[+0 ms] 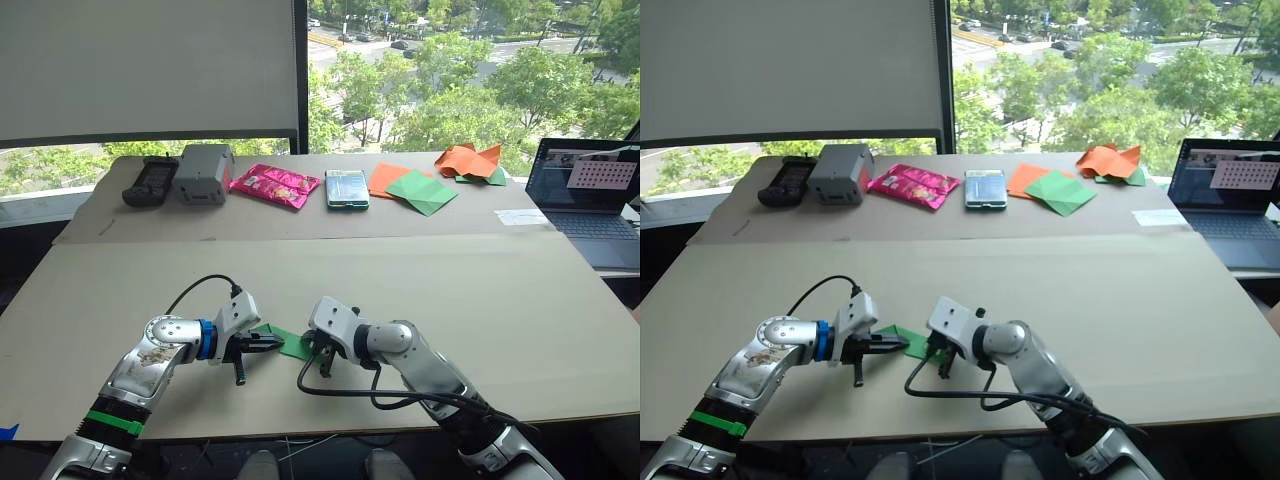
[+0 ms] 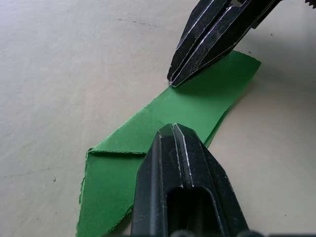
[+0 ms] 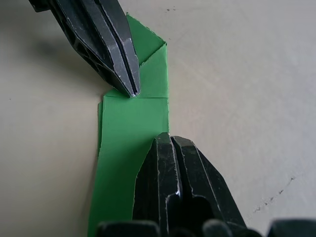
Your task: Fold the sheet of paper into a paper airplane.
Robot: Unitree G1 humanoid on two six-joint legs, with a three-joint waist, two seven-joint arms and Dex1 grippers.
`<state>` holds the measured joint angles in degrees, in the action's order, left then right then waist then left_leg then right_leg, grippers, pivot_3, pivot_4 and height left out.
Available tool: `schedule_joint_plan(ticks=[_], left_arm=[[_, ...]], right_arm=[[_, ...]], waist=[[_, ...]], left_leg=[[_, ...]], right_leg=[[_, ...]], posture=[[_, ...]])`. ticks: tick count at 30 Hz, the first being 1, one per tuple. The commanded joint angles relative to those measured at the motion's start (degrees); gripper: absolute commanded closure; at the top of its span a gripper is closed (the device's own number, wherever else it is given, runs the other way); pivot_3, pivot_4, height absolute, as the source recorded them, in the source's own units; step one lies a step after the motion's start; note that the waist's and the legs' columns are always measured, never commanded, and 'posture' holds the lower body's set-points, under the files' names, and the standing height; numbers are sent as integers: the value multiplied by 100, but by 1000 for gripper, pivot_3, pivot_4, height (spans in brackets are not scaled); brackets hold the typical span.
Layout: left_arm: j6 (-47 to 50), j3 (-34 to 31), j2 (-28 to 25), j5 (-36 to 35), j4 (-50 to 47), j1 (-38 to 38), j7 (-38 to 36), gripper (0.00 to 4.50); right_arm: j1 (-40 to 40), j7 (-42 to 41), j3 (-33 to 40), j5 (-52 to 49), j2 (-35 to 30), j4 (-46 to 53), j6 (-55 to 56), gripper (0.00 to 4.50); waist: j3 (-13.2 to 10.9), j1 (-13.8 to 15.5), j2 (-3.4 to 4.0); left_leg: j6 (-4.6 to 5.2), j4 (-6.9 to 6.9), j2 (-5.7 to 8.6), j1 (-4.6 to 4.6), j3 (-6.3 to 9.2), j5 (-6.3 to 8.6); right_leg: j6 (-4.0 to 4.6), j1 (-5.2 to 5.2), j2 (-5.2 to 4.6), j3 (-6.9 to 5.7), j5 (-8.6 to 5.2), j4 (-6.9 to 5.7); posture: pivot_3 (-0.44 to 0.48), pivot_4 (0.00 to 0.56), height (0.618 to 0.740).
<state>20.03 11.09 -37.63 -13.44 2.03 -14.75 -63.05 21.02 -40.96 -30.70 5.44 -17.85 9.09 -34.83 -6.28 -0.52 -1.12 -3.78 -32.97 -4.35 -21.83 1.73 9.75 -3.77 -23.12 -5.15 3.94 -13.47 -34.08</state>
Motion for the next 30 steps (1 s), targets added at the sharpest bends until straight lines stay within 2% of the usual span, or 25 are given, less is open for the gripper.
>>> schedule_joint_plan(ticks=[1, 18, 22, 30], left_arm=[[13, 34, -28, 118, 83, 0, 36, 4500], [-90, 95, 24, 177, 214, -71, 35, 4500], [-108, 102, 43, 172, 225, -89, 10, 4500], [-94, 85, 50, 178, 230, -139, 1, 4500]], right_arm=[[-344, -70, -49, 53, -331, -177, -591, 4491], [-1077, -54, 327, -191, -1155, 730, -1042, 4491], [-1024, 3, 449, -269, -1128, 787, -1074, 4491], [-574, 54, 1289, -1075, -667, 1566, -751, 4491]], waist=[[1, 3, -1], [7, 72, -19], [6, 86, -22], [-24, 89, -25]], left_leg=[[0, 0, 1, 0, 0, 0], [-2, -5, 8, 1, -1, 1], [-3, -5, 8, 0, -1, 2], [-2, -5, 8, -22, 0, 1]], right_leg=[[0, 0, -1, 0, 0, 0], [-1, 0, -14, -1, -2, 12], [-1, 0, -15, -1, -3, 19], [-1, -18, -13, -1, -2, 23]], posture=[[0, 150, 718], [0, 150, 718], [0, 150, 718], [0, 150, 718]])
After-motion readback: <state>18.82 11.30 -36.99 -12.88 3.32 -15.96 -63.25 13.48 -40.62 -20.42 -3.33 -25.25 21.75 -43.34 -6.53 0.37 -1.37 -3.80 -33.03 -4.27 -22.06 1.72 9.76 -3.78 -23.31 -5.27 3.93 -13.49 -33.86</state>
